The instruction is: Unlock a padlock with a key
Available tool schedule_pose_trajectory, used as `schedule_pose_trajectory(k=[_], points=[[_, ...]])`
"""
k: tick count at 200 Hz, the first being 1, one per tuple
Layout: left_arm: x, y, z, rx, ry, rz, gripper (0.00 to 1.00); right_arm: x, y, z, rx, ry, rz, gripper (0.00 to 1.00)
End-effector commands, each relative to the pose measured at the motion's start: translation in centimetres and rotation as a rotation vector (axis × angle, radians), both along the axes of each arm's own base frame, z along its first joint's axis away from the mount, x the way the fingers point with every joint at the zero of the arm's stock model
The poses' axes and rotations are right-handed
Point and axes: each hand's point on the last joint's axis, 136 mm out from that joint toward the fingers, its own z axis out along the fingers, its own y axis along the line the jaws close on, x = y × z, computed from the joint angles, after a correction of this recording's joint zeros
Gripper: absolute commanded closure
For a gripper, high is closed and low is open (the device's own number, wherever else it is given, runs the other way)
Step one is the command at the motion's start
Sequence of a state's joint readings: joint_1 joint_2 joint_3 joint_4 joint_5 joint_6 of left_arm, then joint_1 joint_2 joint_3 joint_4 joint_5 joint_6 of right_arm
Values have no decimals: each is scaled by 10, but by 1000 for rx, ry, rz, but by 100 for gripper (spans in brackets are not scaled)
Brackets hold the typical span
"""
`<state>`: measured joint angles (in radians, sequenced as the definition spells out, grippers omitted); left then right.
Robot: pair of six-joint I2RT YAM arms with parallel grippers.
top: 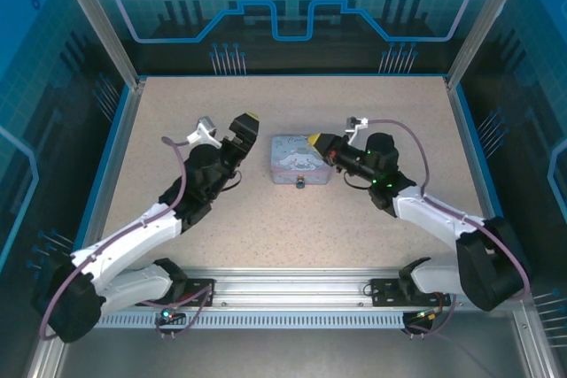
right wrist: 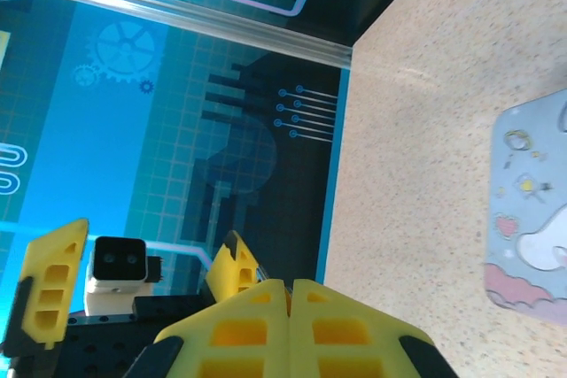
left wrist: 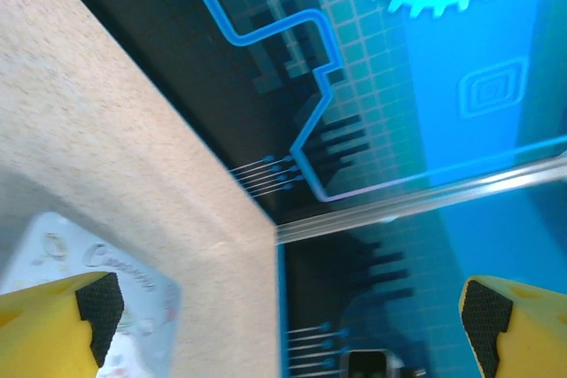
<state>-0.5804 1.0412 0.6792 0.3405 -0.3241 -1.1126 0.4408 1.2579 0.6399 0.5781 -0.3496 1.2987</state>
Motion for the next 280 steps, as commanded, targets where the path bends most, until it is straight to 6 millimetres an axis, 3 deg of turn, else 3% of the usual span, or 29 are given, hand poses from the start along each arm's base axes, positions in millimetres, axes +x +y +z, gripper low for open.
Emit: schedule_pose_trajectory(k=[1,24,52,82,103,135,161,227,280], points=[[-18,-10,-25,244,62,-176,1,-11,-21,-21,-87,53,3,100],[-32,-24,-48,364,91,-318,1,-9,-43,-28,-130,82,-26,100],[-47,-47,-94,427,149,-501,1,-1,-57,-38,-184,131,-41,100],[-64,-78,-137,521,158,-666,1,15,-56,-51,-222,164,-35,100],[-71,-103,-154,583,126,-753,1,29,-52,-62,-218,186,-32,100],[-62,-125,-187,633,145,-788,1,49,-46,-78,-214,224,-28,100],[-51,-130,-209,678,143,-768,1,60,-42,-93,-218,252,-23,100],[-24,-142,-237,848,60,-721,2,73,-33,-119,-205,294,-28,100],[-7,-130,-254,968,49,-604,2,75,-28,-124,-212,306,-28,100]])
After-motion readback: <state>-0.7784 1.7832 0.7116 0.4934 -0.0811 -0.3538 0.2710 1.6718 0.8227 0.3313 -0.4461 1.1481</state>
